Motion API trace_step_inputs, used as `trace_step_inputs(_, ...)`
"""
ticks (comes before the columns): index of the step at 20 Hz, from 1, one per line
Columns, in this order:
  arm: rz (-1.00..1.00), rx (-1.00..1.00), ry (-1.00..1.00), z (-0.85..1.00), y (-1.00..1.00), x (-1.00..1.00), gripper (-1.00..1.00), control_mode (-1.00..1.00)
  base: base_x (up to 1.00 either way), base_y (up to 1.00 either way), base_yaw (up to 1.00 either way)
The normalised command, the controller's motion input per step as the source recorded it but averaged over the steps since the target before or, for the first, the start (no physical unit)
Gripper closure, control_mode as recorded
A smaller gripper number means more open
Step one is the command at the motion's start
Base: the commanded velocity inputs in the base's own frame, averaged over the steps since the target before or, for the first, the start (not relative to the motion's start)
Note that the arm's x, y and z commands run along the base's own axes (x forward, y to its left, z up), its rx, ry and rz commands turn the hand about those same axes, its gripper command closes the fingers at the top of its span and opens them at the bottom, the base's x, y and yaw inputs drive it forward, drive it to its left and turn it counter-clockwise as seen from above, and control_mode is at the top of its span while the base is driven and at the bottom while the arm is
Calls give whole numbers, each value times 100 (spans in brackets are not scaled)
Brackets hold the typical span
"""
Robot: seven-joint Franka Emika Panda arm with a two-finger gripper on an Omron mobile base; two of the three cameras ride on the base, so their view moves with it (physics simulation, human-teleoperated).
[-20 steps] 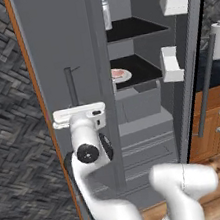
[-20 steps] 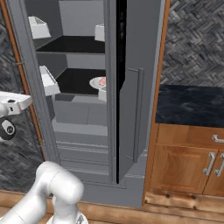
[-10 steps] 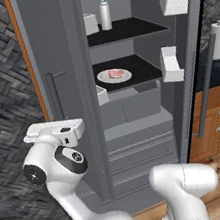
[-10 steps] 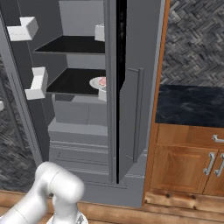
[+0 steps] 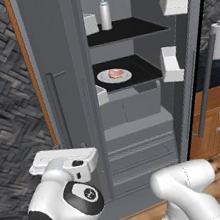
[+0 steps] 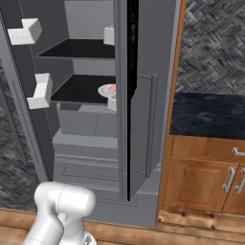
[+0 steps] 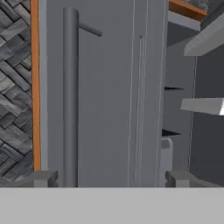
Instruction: Retrieve the steak from the fridge and place it on the saucepan with marinade on the stove.
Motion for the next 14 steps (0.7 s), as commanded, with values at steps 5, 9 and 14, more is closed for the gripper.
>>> trace_step_inputs(5, 0, 11, 7, 62, -82, -46, -100, -100, 0, 0, 0)
trace_step_inputs(9, 0, 7, 26, 96, -75, -20, -100, -100, 0, 0, 0)
trace_step_inputs(14, 0, 3, 27, 98, -73, -8, -100, -100, 0, 0, 0)
